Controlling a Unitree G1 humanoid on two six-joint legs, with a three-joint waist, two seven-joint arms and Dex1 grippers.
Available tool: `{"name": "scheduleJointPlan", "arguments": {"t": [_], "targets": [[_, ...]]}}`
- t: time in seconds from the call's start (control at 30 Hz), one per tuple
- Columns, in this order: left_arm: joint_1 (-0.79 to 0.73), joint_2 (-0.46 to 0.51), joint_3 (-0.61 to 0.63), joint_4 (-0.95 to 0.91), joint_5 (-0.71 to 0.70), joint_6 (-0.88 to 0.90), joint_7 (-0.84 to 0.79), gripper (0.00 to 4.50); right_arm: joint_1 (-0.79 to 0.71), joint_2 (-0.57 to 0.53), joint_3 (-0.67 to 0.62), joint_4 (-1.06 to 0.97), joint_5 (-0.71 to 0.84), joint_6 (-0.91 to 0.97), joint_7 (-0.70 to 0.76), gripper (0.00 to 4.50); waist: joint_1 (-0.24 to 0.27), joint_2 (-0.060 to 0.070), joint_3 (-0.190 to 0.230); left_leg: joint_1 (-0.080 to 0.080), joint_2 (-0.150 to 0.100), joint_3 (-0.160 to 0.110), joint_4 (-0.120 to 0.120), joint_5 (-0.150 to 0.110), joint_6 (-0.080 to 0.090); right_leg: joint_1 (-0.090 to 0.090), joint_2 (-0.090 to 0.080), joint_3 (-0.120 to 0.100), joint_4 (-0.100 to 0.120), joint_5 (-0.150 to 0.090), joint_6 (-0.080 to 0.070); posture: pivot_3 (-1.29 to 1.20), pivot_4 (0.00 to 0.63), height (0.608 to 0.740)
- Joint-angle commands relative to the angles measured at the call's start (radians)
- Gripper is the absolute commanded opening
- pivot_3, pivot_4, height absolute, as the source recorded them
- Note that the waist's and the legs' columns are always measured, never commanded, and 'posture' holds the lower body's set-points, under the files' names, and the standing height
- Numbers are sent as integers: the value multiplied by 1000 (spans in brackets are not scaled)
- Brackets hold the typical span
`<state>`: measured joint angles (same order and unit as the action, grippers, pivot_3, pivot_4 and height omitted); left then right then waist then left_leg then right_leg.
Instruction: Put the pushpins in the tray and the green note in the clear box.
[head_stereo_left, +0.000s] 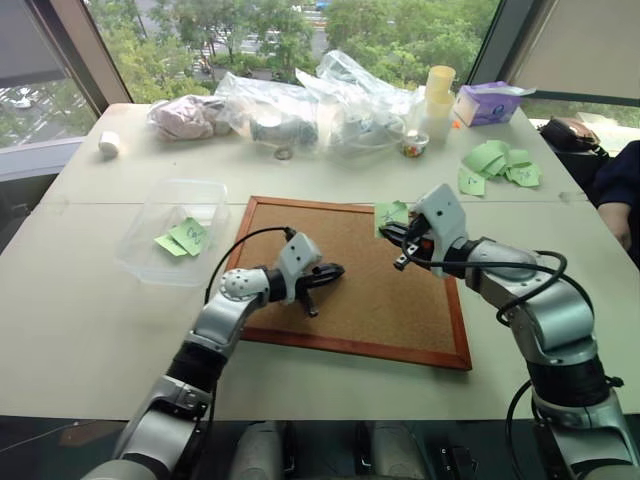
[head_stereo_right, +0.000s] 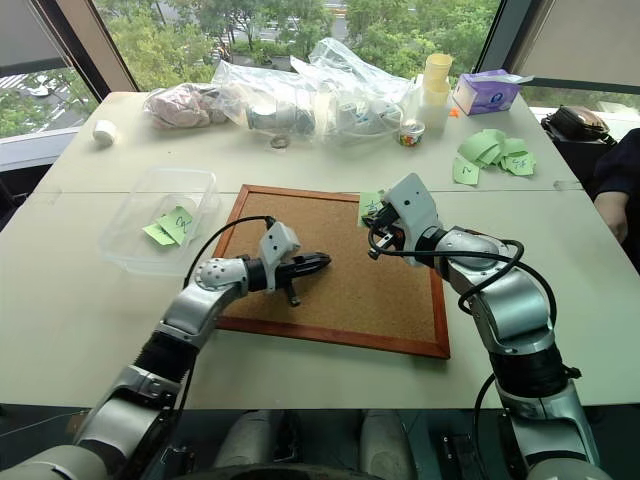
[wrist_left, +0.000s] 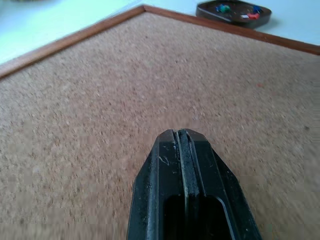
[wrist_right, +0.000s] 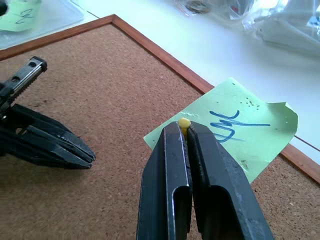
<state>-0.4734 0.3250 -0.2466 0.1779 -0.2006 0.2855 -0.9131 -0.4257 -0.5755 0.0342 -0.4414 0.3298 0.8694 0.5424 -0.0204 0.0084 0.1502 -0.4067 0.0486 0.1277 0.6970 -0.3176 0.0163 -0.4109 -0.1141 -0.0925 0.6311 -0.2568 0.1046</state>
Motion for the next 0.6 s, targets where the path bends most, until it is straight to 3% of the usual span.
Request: {"name": "scheduleJointPlan", "arguments": {"t": [0.03, 0.1, 0.23, 0.47, 0.57, 0.6], "targets": [[-59, 15, 124, -101, -240, 231, -98, 0, 13, -26, -18, -103, 35, 29, 16, 65, 4, -1, 1, -1, 0, 0, 0, 1, -2, -1, 0, 0, 0, 0, 0, 0, 150, 740], [-132, -18, 211, -87, -377, 363, -89, 0, 24, -32, -18, -128, 50, 52, 19, 65, 17, -5, 3, -3, 0, -1, 1, 2, -3, -1, -2, 0, 0, 0, 0, 0, 150, 740], [-236, -79, 306, 23, -486, 486, -53, 0, 40, -46, -5, -161, 55, 64, 20, 65, 31, -7, 4, -3, -3, -2, 3, 0, 0, 1, -3, 0, -1, 0, 1, 0, 150, 740], [-319, -180, 426, 173, -577, 577, 72, 0, 33, -43, -6, -180, 54, 77, 3, 65, 29, -10, 6, -3, -6, -1, 1, 1, -2, 0, -2, 0, -2, 0, 1, 0, 150, 740], [-313, -200, 425, 184, -571, 604, 105, 946, 34, -43, -10, -189, 54, 81, -4, 0, 29, -12, 7, -3, -6, -2, 1, 1, -2, 0, -2, 0, -1, 0, 1, 0, 150, 740], [-309, -203, 421, 181, -569, 611, 111, 1540, 34, -43, -12, -192, 55, 82, -6, 0, 29, -12, 8, -3, -6, -2, 1, 1, -2, 0, -2, 0, -1, 0, 1, 0, 150, 740]]}}
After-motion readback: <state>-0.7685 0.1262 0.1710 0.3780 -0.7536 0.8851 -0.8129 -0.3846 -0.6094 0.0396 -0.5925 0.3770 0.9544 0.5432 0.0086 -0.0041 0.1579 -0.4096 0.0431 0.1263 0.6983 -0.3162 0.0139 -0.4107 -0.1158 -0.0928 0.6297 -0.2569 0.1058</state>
